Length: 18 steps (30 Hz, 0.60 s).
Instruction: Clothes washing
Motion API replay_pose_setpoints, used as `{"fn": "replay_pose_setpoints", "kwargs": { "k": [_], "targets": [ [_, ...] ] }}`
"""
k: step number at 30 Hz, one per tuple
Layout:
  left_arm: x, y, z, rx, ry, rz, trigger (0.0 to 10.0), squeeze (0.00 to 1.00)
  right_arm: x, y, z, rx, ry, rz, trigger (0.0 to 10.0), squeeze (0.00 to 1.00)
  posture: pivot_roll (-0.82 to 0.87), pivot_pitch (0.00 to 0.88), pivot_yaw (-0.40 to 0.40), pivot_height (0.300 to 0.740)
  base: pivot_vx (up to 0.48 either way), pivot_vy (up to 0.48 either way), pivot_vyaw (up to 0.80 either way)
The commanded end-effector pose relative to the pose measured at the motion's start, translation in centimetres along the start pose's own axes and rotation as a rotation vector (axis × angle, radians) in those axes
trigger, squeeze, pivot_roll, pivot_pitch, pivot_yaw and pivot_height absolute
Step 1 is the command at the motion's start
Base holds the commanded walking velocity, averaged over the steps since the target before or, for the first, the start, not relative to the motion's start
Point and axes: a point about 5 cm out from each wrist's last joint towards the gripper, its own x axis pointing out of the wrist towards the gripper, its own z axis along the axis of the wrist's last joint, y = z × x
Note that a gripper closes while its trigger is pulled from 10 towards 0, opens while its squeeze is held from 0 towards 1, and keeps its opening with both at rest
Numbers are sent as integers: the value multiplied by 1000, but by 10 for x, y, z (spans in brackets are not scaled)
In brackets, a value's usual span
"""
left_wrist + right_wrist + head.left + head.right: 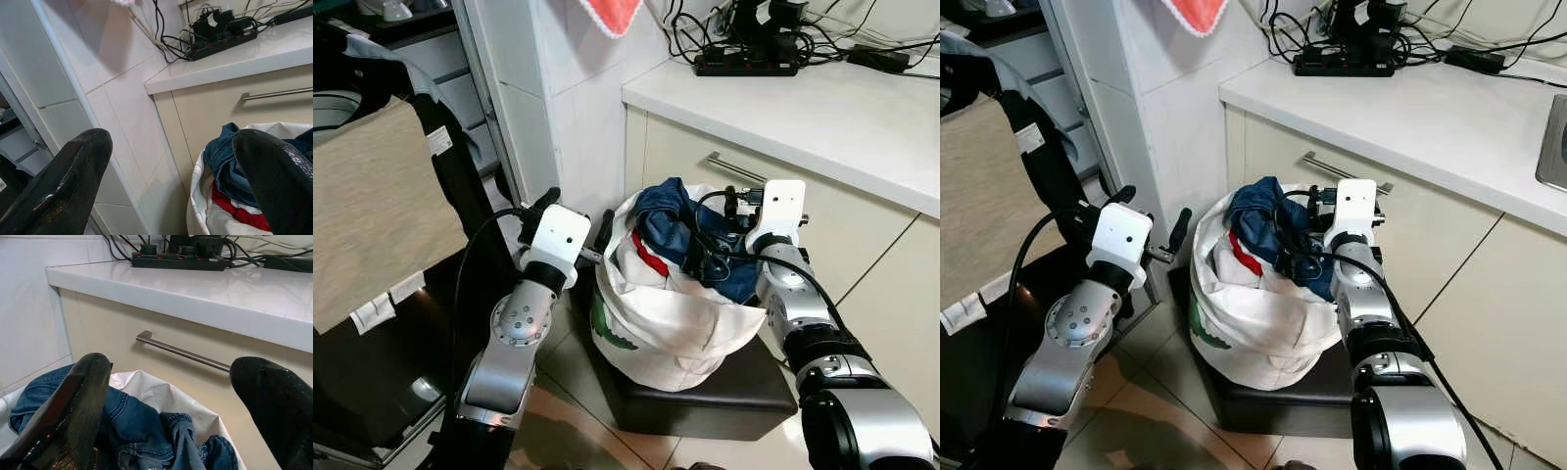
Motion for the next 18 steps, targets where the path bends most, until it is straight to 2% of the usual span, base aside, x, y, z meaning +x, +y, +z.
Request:
{"fn": "replay_pose_setpoints", "kwargs": {
  "k": [1,11,17,18],
  "targets": [
    [1,-2,-1,13,7,-8,10000,0,4,-2,7,15,-22,-8,10000,1000,-41,0,13,740,0,0,0],
    [0,-3,-2,21,10,-12,10000,0,3,-2,2,30,-3,-12,10000,1000,-31,0,13,740,0,0,0],
    [-11,0,2,27,9,-27,10000,0,11,-4,5,9,45,-30,10000,1000,20,0,15,740,0,0,0],
    [-14,1,2,31,13,-26,10000,0,12,-3,7,0,52,-29,10000,0,24,0,15,740,0,0,0]
  ]
}}
